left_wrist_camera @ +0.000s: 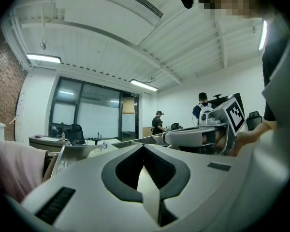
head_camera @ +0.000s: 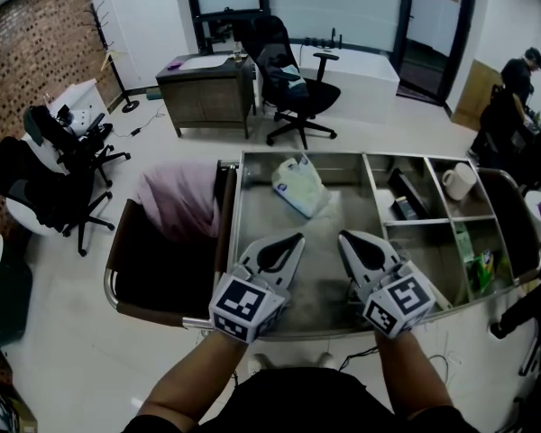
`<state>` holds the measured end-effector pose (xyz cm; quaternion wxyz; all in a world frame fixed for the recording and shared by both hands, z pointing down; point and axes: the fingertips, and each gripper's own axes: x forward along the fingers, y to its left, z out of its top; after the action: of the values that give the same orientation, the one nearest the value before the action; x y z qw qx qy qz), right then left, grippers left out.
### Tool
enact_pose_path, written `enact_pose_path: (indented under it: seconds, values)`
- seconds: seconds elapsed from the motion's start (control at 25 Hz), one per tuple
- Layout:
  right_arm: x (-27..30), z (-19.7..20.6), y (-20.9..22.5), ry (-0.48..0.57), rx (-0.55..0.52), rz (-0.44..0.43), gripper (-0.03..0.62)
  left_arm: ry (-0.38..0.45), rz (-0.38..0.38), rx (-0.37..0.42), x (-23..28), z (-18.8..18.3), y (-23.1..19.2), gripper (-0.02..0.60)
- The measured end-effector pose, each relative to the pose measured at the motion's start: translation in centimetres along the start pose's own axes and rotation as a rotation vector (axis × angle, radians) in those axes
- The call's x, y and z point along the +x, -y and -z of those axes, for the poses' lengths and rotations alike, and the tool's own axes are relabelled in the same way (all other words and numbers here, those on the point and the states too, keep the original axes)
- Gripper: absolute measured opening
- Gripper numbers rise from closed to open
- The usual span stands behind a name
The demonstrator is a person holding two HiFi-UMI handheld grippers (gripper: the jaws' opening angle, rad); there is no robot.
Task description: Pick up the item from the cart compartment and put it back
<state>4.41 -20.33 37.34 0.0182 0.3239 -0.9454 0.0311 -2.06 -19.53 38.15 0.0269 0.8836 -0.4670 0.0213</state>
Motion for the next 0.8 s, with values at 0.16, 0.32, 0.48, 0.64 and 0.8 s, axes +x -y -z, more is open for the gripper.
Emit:
enact_pose_path:
  seconds: [0.16,0.32,0.48,0.64,0.8]
  values:
    - [0.0,-0.09,-0.05,0.004,-0.001,-0.002,0.011,0.0,-0.001,0.0,0.0,-0.01,-0.05,0.0]
    - [-0.07,-0.14,-0.15,0.008,-0.007,-0.001,0.011,-0.001,0.002,0.001,-0.03,0.06,-0.04,0.0]
    - [-0.05,-0.17,-0.2,0.005,-0.012,-0.004,0.011,-0.001,0.0,0.001,-0.02,-0.01,-0.02,0.0]
    - [0.0,-0.09,-0.21,0.003,-0.012,-0.003,0.011,0.0,0.0,0.001,-0.04,0.04,-0.07,0.0]
    - [0.01,0.04,-0.23,0.001,-0.013,-0.005,0.011,-0.001,-0.002,0.001,-0.04,0.15,-0.07,0.0]
